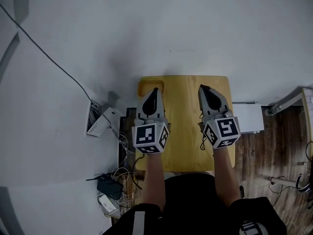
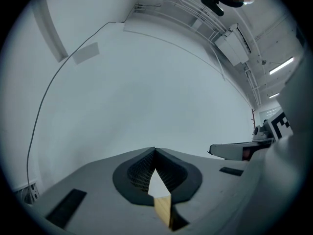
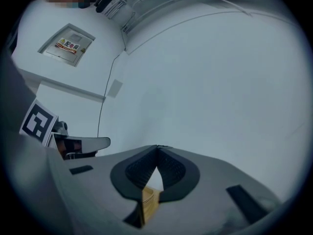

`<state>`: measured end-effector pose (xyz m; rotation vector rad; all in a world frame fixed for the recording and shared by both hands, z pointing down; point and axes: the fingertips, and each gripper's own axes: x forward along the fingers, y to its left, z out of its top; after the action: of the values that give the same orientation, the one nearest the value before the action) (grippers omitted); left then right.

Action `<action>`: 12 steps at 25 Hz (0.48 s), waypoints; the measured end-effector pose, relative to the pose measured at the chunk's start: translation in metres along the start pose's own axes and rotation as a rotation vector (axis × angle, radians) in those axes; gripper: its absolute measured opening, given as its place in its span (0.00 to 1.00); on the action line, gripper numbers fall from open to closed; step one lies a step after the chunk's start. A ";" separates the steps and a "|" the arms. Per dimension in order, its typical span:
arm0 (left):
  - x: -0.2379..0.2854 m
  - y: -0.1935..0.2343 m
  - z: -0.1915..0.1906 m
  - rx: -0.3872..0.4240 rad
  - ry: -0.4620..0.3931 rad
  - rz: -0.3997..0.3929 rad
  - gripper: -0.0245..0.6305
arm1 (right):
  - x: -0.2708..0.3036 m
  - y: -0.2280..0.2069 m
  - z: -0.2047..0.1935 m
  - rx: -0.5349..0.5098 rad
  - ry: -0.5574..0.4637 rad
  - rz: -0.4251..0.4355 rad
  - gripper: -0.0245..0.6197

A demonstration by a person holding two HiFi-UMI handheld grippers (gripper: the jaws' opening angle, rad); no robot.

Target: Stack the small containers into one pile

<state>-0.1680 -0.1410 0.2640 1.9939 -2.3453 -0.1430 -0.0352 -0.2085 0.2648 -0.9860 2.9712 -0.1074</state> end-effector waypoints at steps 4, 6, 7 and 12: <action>-0.015 -0.032 0.004 0.024 -0.010 -0.021 0.04 | -0.025 -0.008 0.004 0.006 -0.012 0.014 0.05; -0.017 -0.045 0.005 0.039 -0.007 -0.037 0.04 | -0.033 -0.009 0.004 0.004 -0.012 0.016 0.05; -0.018 -0.050 0.006 0.046 -0.005 -0.043 0.04 | -0.036 -0.009 0.005 0.003 -0.012 0.015 0.05; -0.023 -0.071 0.017 0.074 -0.016 -0.074 0.04 | -0.050 -0.015 0.009 0.012 -0.015 -0.006 0.05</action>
<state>-0.0963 -0.1289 0.2396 2.1219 -2.3211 -0.0767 0.0144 -0.1914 0.2560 -0.9892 2.9504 -0.1174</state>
